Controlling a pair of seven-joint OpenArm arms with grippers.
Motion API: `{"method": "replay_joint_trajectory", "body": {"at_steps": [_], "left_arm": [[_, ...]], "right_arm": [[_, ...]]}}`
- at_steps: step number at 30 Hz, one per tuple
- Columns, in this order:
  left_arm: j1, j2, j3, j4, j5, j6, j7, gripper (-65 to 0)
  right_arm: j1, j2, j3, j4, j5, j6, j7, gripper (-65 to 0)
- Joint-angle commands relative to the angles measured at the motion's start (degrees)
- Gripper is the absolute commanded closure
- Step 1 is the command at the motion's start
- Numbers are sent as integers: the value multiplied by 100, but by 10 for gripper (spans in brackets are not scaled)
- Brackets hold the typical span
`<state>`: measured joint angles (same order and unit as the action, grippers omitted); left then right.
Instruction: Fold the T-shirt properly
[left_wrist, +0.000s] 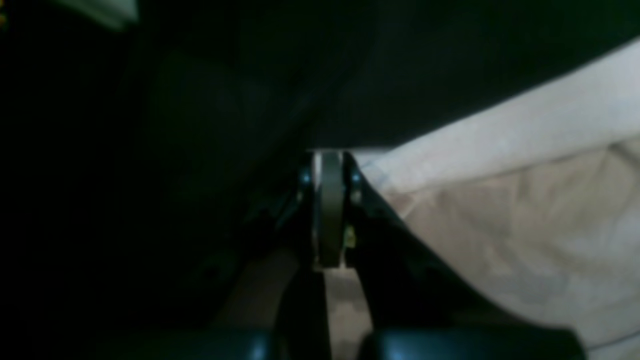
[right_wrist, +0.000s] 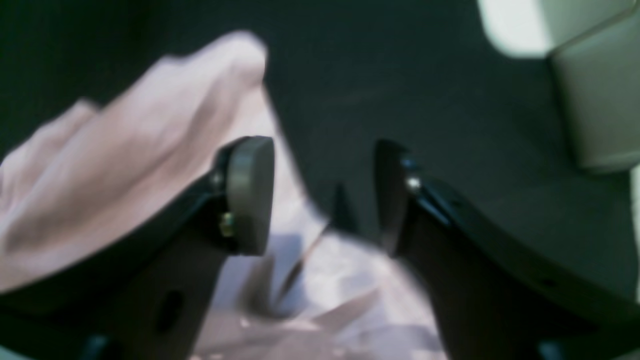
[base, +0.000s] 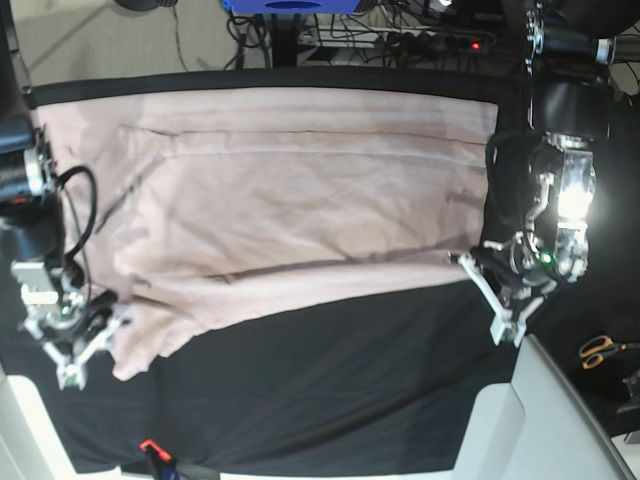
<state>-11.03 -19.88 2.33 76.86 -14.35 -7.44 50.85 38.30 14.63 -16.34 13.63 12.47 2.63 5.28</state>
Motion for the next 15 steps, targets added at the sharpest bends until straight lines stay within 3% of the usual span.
{"method": "replay_joint_trajectory", "body": {"at_steps": [1,12,14,15], "left_arm": [[-141,-74,-35,99,6,37,-96,0],[-53,-82,-35,99,6,37,-96,0],[-53,-82,-35,99,6,37,-96,0],[-53,-74,-35,99,6,37,-96,0]], "right_arm": [[183,36,12,75,6,-4,101,-354],[16,0,56,75,15,-4,-523,-360],[-28,0,65,75,15,-4,-567,-311],[-37,0,65,75,15,-4,-567,-245]]}}
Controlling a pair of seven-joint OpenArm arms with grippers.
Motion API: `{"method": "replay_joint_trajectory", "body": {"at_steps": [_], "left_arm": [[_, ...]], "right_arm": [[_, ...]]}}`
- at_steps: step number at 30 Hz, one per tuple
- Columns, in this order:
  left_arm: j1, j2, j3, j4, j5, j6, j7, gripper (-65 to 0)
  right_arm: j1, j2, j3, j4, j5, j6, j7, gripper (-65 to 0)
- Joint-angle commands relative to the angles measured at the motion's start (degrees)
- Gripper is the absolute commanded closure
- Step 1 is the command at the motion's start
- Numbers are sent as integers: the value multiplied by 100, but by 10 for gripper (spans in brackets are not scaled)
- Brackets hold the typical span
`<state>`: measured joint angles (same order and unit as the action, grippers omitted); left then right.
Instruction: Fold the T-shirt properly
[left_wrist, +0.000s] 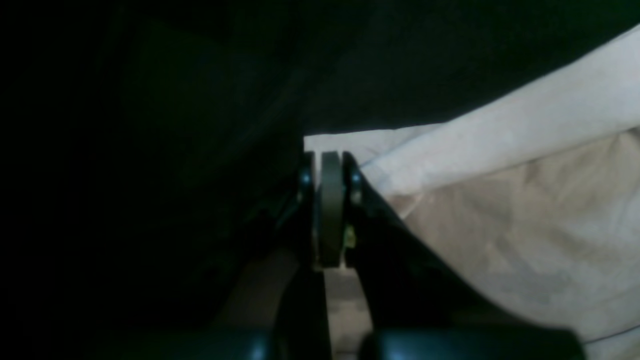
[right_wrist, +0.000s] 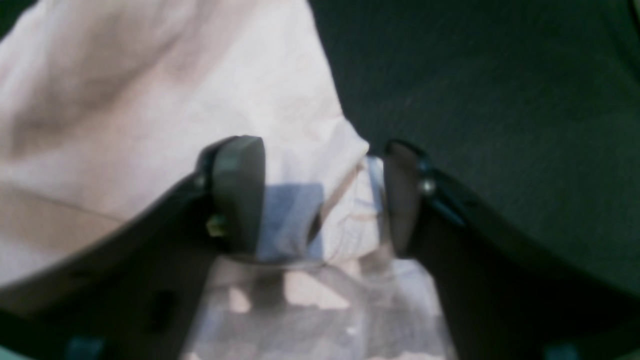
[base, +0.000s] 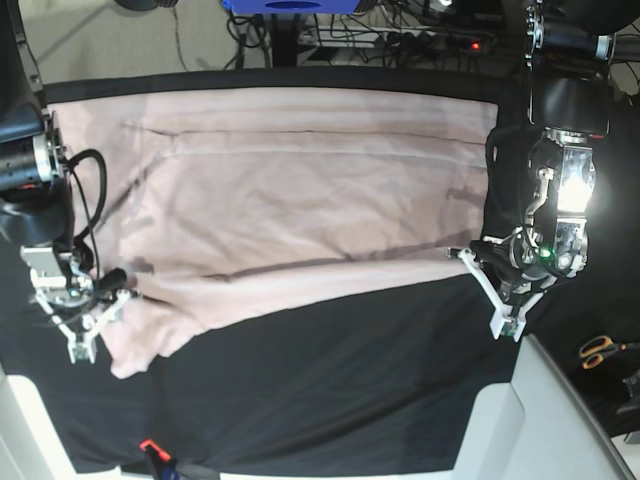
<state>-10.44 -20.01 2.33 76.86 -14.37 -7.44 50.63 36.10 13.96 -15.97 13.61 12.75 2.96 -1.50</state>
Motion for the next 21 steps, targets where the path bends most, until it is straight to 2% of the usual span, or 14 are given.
{"method": "replay_joint_trajectory", "body": {"at_steps": [1,2,3,6,10,14,18,21], "left_arm": [[-112,-61,-35,99,9,37,-74,0],[-112,-61,-35,99,9,37,-74,0],[-112,-61,-35,99,9,37,-74,0],[-112,-52,-35,99,9,37,-74,0],[-104,-52,-35,99,9,37,-74,0],[-104,-61,-35,99,9,37,-74,0],[-104,-61,-35,99,9,37,-74,0],[-104,-61,-35,99,9,37,-74,0]], "right_arm": [[166,68,27,77,-14,-37,110,-165],[122,68,27,86,-14,-37,110,-89],[113,68,27,86,-14,-37,110,-48],[52,95,27,261,-14,-37,110,-32],[-361,174,19,1088,-14,-37,22,-6],[-810,279,98,2222,-14,-37,-813,-2],[-1372,279,775,3461,-23,-37,-1525,-2],[-1645,262,1047,4121,-23,-37,-2167,-2]]}}
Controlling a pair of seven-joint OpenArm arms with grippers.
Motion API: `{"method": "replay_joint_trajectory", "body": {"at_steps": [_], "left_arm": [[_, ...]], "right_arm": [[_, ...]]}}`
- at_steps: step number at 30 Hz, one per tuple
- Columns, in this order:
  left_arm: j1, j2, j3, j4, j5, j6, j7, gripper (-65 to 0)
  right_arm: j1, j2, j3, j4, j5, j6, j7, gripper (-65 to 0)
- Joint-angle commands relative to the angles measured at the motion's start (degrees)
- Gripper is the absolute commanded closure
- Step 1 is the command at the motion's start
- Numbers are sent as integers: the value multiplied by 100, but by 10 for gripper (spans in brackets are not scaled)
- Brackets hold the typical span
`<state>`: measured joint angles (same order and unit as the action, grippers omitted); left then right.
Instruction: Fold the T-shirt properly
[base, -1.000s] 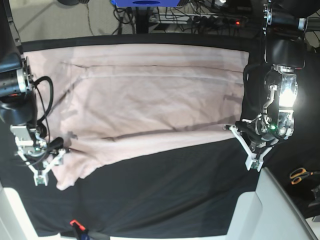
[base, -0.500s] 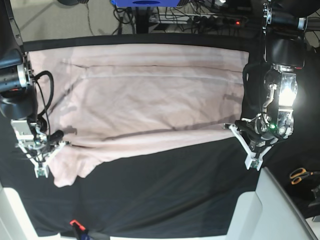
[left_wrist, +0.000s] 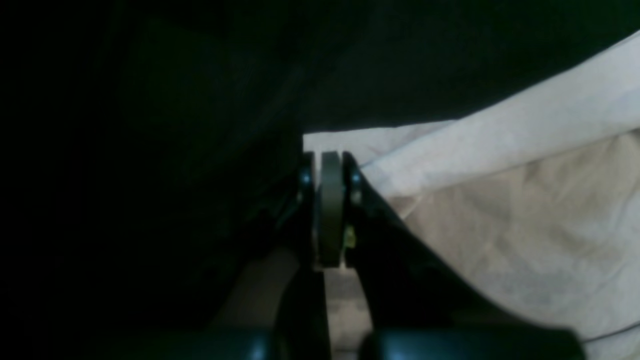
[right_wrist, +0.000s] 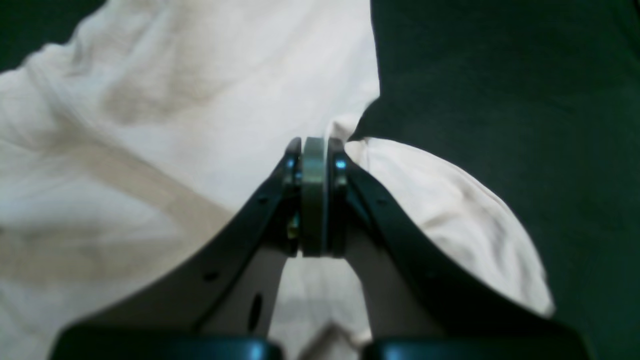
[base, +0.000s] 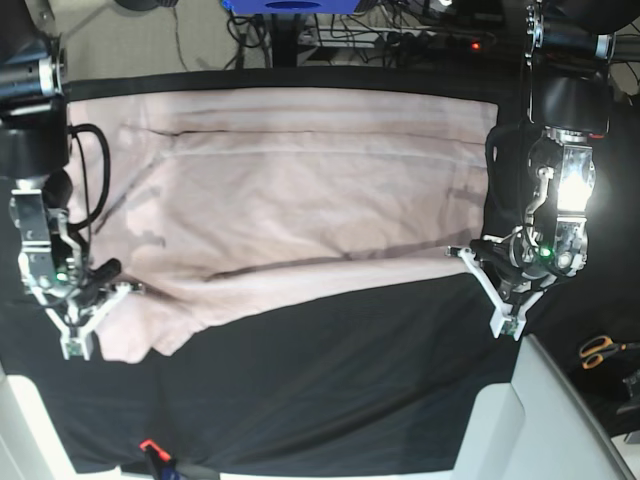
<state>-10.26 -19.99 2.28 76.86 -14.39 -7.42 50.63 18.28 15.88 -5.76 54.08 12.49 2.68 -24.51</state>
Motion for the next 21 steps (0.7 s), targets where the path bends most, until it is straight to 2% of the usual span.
{"method": "replay_joint_trajectory", "body": {"at_steps": [1,6,9,11,14,16,21], "left_arm": [[-121,-63,-13,99,11,34,-74,0],[-121,-72,13,99,11,34,-74,0],[-42,-80,13,99,19,34,-74,0],[-16,-80,13,99,19,34,-74,0],[-7,-80,13,99,19,34,-74,0],[-7,-80,13,99,19,34,-74,0],[108,-80,-31,99,19,34,-136,0]], "right_arm": [[57,60,70,240,4,-8,-50,-2],[-312,43,229,609,12,-35,-401,-6],[-532,-168,580,767,12,-35,-595,-15],[-549,-274,826,767,12,-35,-788,-81],[-505,-282,897,811,12,-26,-1166,-236],[-523,-274,941,1066,12,-26,-1193,-300],[-189,-80,923,1348,4,-17,-1087,-318]]}}
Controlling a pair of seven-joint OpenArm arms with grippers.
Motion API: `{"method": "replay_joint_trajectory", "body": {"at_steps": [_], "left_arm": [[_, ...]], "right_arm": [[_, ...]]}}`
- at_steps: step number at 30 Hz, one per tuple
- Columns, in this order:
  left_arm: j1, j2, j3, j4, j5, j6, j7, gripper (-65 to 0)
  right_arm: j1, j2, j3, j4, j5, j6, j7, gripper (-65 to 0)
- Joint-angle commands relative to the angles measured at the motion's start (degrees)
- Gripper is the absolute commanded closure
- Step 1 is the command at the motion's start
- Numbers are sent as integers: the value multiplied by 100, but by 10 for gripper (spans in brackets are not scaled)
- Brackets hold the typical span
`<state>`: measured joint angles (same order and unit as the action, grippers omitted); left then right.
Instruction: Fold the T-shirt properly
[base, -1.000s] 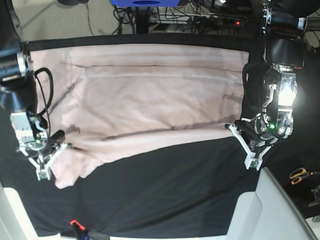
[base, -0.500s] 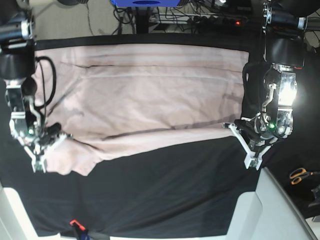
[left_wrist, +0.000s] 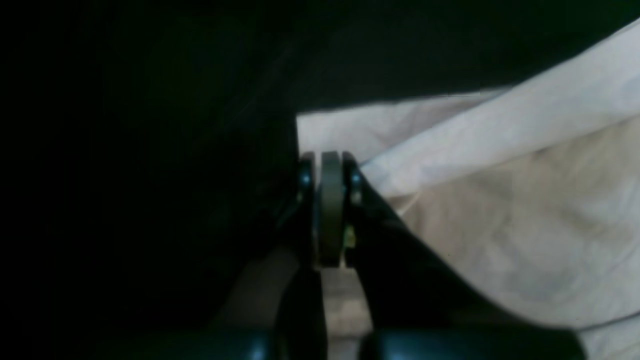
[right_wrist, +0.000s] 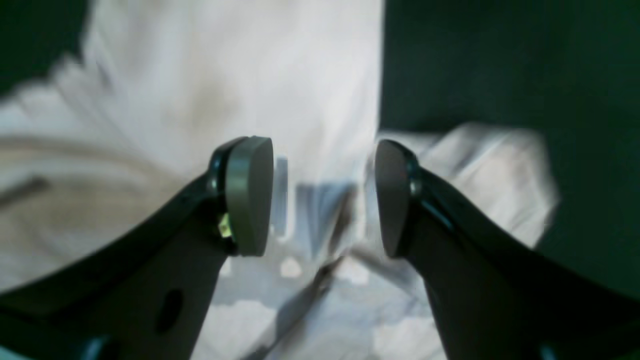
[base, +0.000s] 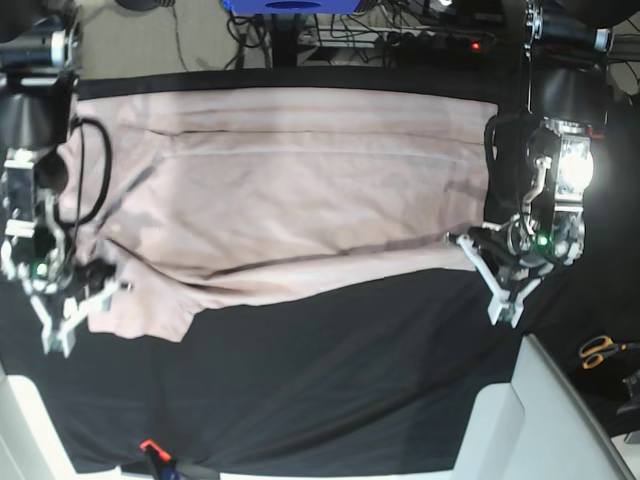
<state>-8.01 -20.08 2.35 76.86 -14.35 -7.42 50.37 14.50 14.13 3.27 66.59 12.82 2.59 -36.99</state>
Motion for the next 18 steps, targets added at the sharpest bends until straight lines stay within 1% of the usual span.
{"method": "replay_joint_trajectory", "body": {"at_steps": [1,4,5,7,8,9,11,13,18], "left_arm": [[-100,-72,-28,99,15,34,-189,0],[-3,-72,-37,90,15,34,-285,0],[23,-72,-37,99,15,34,-285,0],[32,-72,-37,90,15,34,-285,0],[32,-72,-37,90,15,34,-285,0],[32,-72,-37,90,15,34,-285,0],[58,-80,-37,90,15,34,-285,0],[85,-80,-46,99,15,34,-285,0],[102,-80,-46,99,15,34,-285,0]], "right_arm": [[374,130,3,-175,-29,-8,284,-318],[1121,156,-15,-1494,-29,9,741,-320],[1376,156,-15,-2048,-29,88,926,-320],[1851,156,-23,-3182,-47,449,1400,-320],[2009,165,-23,-3613,-47,563,1647,-320],[2150,165,-23,-4017,-47,651,1884,-320],[2378,165,-23,-4729,-47,721,2280,-320],[2449,121,-23,-5151,-47,730,2526,-317],[2238,95,-15,-5239,-47,712,2807,-315]]}}
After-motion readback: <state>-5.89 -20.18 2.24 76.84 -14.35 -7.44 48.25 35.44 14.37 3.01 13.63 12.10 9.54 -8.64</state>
